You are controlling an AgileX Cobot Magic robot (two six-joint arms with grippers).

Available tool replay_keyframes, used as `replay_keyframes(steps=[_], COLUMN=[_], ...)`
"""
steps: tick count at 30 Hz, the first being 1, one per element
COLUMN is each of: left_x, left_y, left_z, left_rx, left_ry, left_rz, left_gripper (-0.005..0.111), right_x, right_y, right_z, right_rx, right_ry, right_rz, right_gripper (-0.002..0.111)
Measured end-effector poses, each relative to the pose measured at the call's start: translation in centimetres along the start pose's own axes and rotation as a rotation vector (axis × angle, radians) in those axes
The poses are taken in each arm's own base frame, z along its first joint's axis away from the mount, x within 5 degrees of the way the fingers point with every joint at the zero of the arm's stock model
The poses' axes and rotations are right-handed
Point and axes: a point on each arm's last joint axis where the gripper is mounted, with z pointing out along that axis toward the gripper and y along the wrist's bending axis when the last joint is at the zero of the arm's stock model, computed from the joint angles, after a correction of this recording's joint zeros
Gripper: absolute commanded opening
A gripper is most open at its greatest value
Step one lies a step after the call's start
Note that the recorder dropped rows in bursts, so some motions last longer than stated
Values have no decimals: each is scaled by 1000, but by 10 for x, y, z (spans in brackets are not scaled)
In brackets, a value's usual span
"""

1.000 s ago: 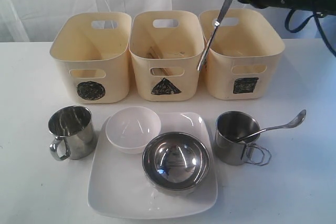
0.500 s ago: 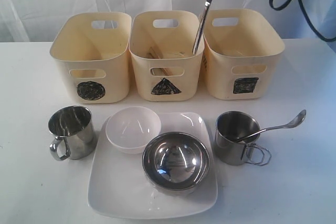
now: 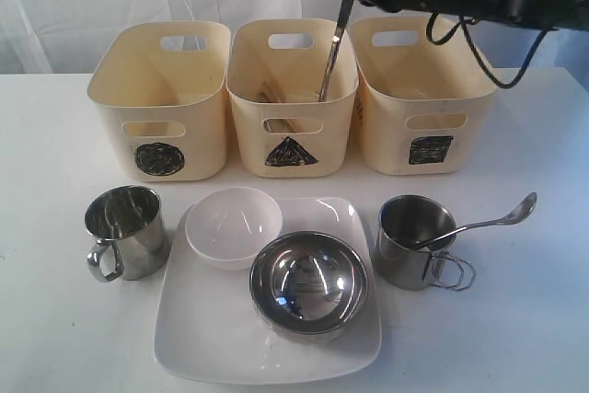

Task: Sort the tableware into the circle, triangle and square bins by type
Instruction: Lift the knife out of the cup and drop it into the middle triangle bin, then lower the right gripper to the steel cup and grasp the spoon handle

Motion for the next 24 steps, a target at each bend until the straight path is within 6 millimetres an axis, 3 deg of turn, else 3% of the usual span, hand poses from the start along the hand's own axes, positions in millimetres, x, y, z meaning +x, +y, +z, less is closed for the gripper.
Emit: replay_keyframes(steps=[2, 5, 8, 10, 12, 14, 17, 19, 24], left_x=[0, 0, 0, 0, 0, 0, 0, 0, 0], left_y=[0, 0, 0, 0, 0, 0, 0, 0, 0], left_z=[0, 0, 0, 0, 0, 0, 0, 0, 0], left_rx=[0, 0, 0, 0, 0, 0, 0, 0, 0], left_ry=[0, 0, 0, 0, 0, 0, 0, 0, 0], left_rz=[0, 0, 0, 0, 0, 0, 0, 0, 0], left_gripper=[0, 0, 0, 0, 0, 0, 0, 0, 0], right_x=[11, 20, 20, 18, 18, 17, 15, 7, -20], right_y=[-1, 3, 6, 6, 7, 9, 15, 23, 36], right_z=[7, 11, 12, 12, 12, 11, 7, -5, -60], right_rx=[-23, -97, -130, -135, -137, -156, -186, -214, -276], right_ry=[20, 30, 29, 27, 28, 26, 72, 149, 212], right_rz=[16, 32, 63, 86, 99, 113, 84, 34, -39], right_gripper=[7, 26, 50, 56, 51, 37, 0, 0, 0])
